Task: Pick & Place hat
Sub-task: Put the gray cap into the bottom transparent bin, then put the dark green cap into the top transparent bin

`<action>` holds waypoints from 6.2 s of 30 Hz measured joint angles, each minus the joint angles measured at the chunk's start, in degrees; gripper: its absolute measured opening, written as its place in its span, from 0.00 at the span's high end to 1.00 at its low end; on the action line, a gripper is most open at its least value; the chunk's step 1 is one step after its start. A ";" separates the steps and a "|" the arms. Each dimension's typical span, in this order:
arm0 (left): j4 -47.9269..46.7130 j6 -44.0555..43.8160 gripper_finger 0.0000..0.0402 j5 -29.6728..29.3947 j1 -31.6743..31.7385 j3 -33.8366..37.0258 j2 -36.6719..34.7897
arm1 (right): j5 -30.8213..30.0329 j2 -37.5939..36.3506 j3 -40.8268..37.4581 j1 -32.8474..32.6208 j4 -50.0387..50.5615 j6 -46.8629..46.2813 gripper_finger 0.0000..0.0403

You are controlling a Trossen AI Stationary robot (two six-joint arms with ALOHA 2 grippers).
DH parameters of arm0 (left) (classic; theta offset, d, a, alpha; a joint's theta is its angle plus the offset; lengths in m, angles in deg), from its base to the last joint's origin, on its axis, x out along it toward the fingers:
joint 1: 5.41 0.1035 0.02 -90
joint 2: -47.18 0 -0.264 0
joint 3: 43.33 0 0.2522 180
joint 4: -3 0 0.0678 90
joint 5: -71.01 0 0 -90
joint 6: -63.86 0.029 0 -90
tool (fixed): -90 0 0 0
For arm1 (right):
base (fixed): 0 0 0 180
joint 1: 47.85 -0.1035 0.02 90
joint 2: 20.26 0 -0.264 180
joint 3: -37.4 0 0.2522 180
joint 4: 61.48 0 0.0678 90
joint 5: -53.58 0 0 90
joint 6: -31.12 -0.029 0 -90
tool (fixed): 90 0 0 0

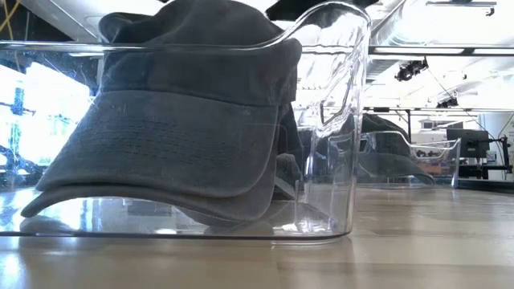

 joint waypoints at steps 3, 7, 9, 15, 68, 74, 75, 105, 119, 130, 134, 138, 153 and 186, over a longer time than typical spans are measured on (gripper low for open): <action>-3.90 -0.89 1.00 -1.75 0.08 -1.13 0.00 | -0.95 -3.11 0.00 -0.59 4.68 0.58 0.23; -15.04 -7.39 1.00 -5.80 0.11 -3.65 -0.27 | -3.45 -6.66 0.00 -0.96 14.27 -0.51 0.23; -22.26 -12.10 1.00 -7.13 0.60 -4.84 -1.09 | -4.88 -7.67 -0.53 -0.92 17.52 -1.75 0.23; -35.74 -18.83 1.00 -5.23 7.41 -5.53 -3.53 | -6.07 -10.47 -8.29 2.75 14.66 -1.84 0.23; 48.15 39.33 1.00 12.04 39.78 21.06 -9.97 | 18.00 -11.80 -14.95 31.18 10.51 -3.39 0.98; 48.40 40.72 1.00 12.51 39.86 21.09 -9.94 | 13.79 -14.97 -27.03 31.36 -9.72 -7.84 0.92; 48.59 40.72 1.00 12.54 39.88 21.11 -9.94 | 13.79 -14.44 -28.42 31.59 -14.04 -7.45 0.90; 46.70 40.06 1.00 18.72 38.07 21.13 -9.94 | 17.57 -0.52 -16.92 34.79 -4.11 -2.34 0.93; 64.24 61.17 1.00 16.26 27.50 21.15 -9.94 | 5.62 -30.54 -16.90 18.34 21.47 4.99 0.98; 69.30 68.32 0.95 27.67 29.99 21.18 -5.39 | 6.90 -38.45 -16.90 9.71 27.03 -1.59 0.98; 72.53 71.15 0.78 31.24 31.49 18.49 -0.78 | 5.54 -38.57 -16.90 7.66 28.32 -2.69 0.99; 69.91 71.78 0.55 35.06 32.16 15.07 4.47 | 2.75 -38.62 -16.90 5.89 29.08 -4.31 0.98; 49.60 73.26 0.17 16.13 29.67 -0.47 10.08 | -7.50 -39.02 -16.90 2.96 31.29 -8.10 0.99; 45.99 59.50 0.17 31.28 33.15 -2.54 12.57 | -9.73 -43.10 -16.92 2.92 29.13 -9.43 0.99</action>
